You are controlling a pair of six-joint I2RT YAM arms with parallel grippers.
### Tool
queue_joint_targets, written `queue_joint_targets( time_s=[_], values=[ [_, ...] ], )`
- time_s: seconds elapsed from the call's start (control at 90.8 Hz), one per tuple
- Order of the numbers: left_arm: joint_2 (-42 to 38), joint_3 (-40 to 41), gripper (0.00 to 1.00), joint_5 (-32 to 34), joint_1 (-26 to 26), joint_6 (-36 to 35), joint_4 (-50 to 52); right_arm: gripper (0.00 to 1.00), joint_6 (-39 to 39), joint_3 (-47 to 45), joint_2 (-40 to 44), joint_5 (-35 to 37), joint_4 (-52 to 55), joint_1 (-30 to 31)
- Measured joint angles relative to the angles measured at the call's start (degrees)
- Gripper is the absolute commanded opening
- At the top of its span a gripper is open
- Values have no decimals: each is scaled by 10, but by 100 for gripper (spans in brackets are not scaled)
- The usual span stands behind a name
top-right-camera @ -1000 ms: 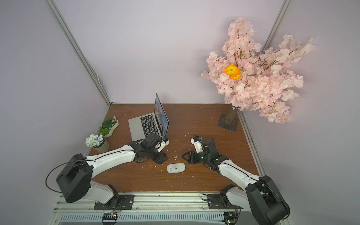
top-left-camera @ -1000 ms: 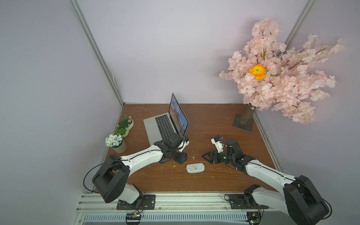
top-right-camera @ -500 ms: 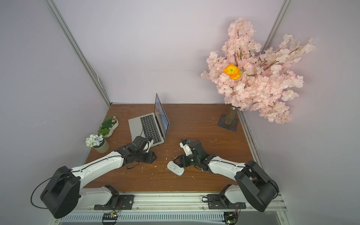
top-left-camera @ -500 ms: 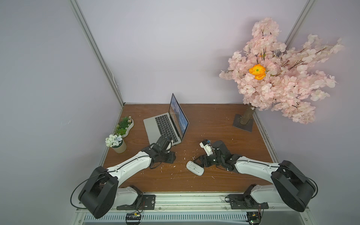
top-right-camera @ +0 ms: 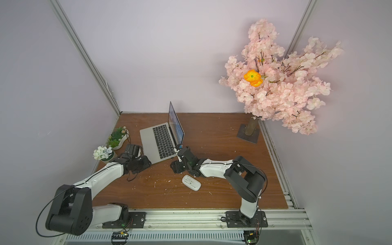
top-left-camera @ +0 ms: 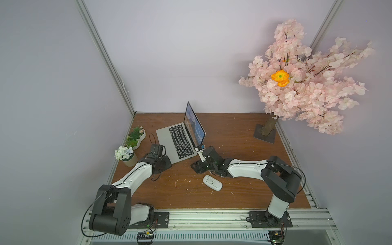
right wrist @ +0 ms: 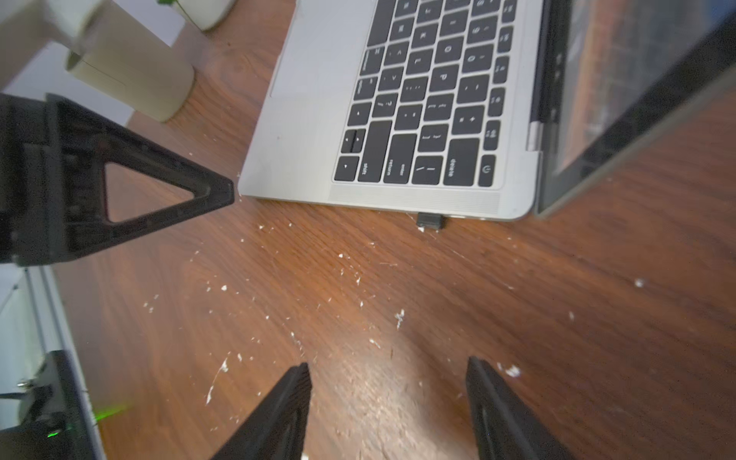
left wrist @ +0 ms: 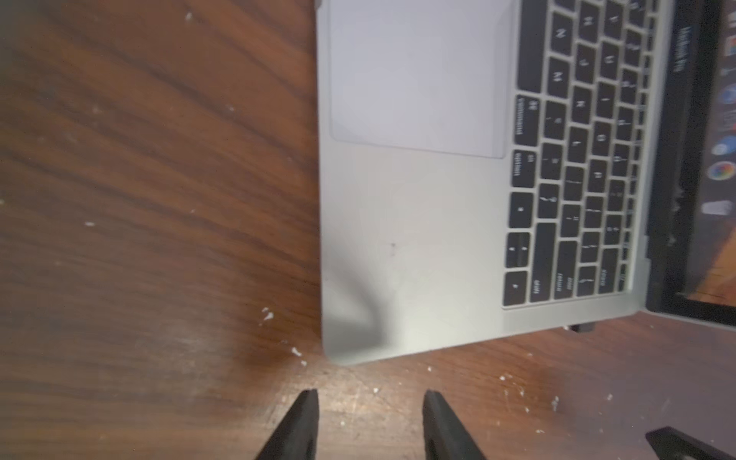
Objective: Remove the wireless mouse receiver from the laptop
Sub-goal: Take out the USB plug from the USB port.
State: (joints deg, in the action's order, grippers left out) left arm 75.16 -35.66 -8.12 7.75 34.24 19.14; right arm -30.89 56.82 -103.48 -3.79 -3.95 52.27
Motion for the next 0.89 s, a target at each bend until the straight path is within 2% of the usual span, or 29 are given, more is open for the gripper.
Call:
queue_joint_targets(
  time_s=[0.231,0.661,0.892],
  values=[
    [50,-21,43,19,-4,0,5,64,-12,63,-40,43,64,22],
    [117,-92,43,49,-11,-3,30,63,-20,125,-73,56,147,21],
    [146,-120,41,57,-11,-13,36,60,-28,196,-110,78,210,21]
  ],
)
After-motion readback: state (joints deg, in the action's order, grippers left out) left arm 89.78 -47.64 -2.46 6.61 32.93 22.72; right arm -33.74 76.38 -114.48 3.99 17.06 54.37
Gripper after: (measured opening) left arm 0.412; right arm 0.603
